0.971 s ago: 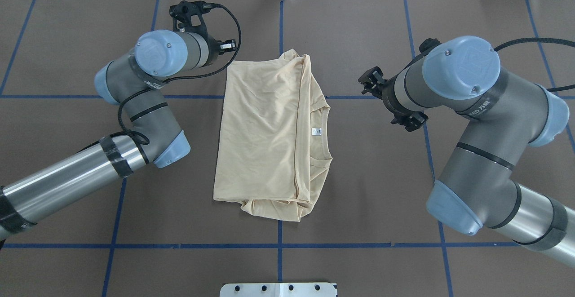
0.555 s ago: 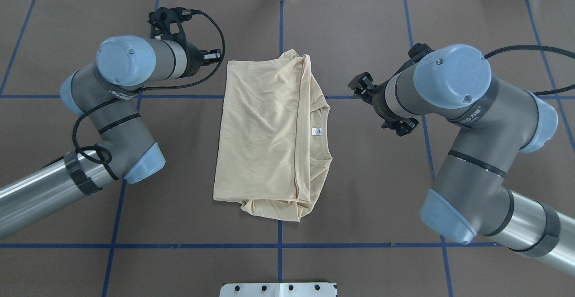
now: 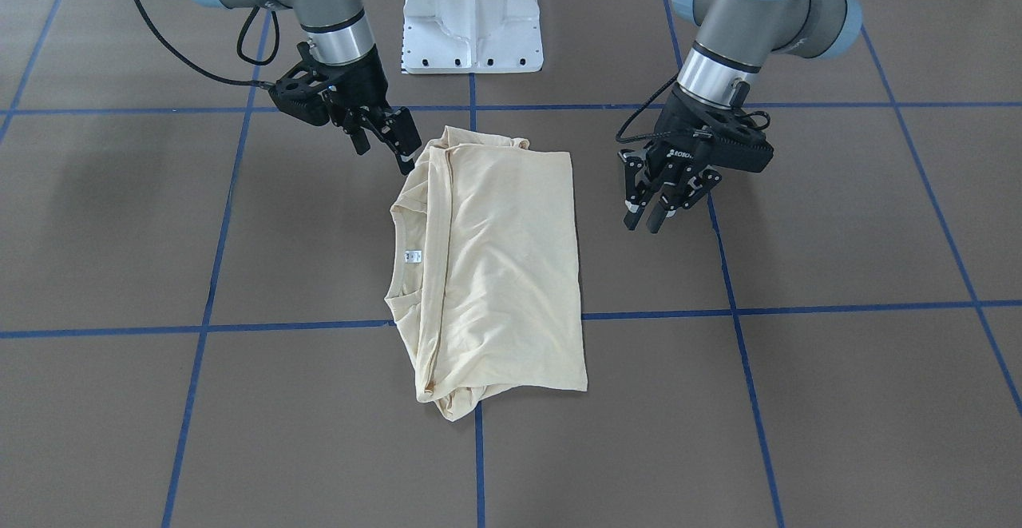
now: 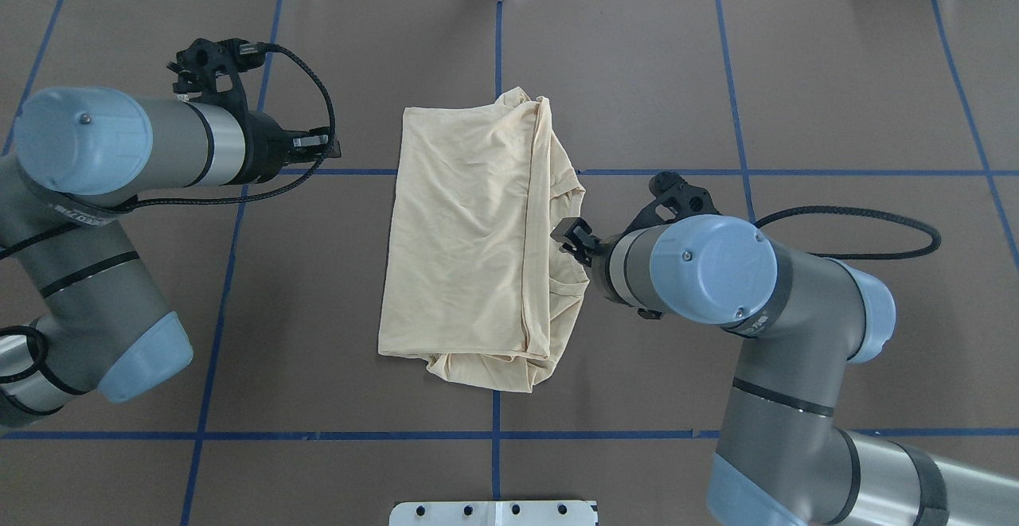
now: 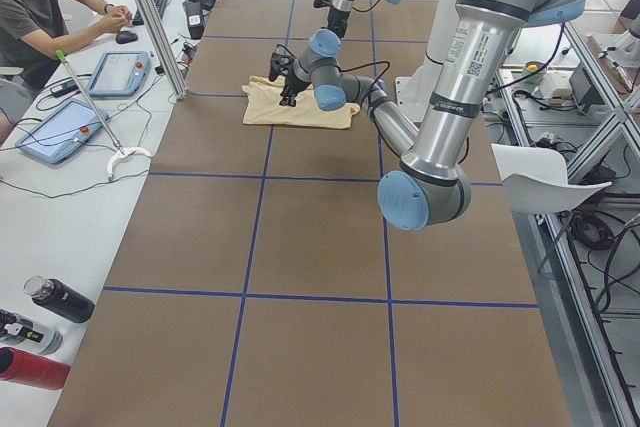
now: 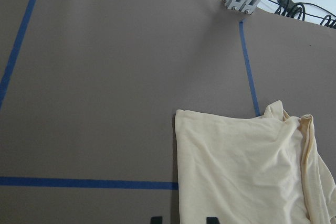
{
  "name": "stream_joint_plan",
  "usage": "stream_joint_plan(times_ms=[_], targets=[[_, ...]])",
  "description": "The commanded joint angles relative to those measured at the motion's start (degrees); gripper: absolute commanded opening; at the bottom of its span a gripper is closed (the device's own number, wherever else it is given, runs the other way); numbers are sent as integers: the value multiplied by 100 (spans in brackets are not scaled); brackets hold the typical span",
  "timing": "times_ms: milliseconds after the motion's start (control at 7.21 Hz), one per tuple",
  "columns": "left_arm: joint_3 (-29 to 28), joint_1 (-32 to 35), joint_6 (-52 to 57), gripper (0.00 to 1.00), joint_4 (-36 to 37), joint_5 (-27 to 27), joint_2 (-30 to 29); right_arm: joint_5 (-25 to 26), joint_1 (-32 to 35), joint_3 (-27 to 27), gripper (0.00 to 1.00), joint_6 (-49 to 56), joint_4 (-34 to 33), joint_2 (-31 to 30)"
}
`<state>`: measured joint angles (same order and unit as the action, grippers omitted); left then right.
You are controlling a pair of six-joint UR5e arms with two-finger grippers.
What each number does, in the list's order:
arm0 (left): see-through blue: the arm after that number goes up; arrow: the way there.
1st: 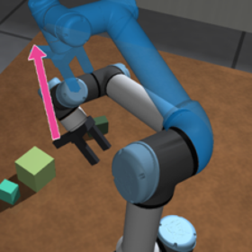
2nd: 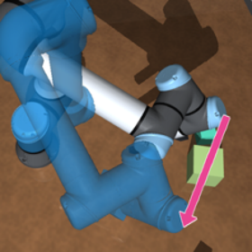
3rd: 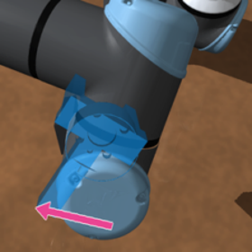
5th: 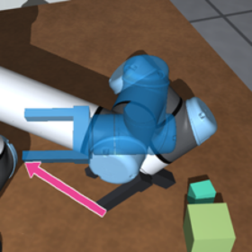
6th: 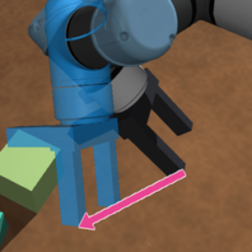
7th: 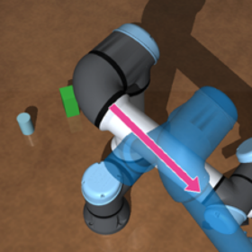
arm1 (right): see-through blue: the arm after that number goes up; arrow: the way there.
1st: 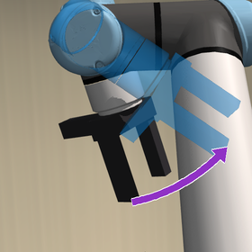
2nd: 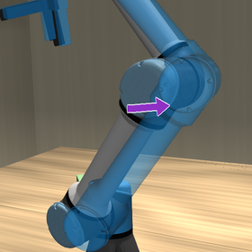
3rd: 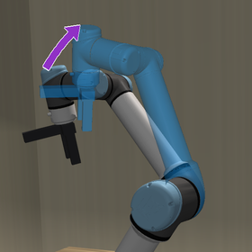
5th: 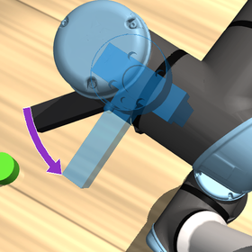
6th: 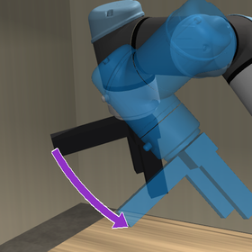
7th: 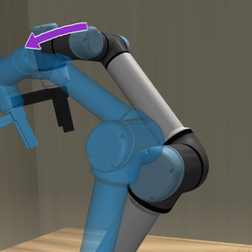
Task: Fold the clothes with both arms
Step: 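Release the shirt with the left gripper while the right gripper lowers to the near corner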
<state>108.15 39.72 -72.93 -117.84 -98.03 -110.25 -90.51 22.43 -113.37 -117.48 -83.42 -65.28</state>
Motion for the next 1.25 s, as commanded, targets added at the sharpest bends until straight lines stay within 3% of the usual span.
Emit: stream_joint_plan(times_ms=[0,278,694,833,1110], targets=[[22,-17,-46,40,6,-5,29,585,-667,-1,100,-1404,10,7],[39,-52,-90,42,15,-5,29,938,-1151,60,98,-1857,1,-2],[39,-131,-177,43,41,12,21,1316,-1197,445,97,-2723,97,51],[39,-140,-195,43,41,12,21,1317,-1232,734,96,-2849,489,86],[30,-158,-204,43,41,12,21,1326,-1372,833,94,-2877,625,95]])
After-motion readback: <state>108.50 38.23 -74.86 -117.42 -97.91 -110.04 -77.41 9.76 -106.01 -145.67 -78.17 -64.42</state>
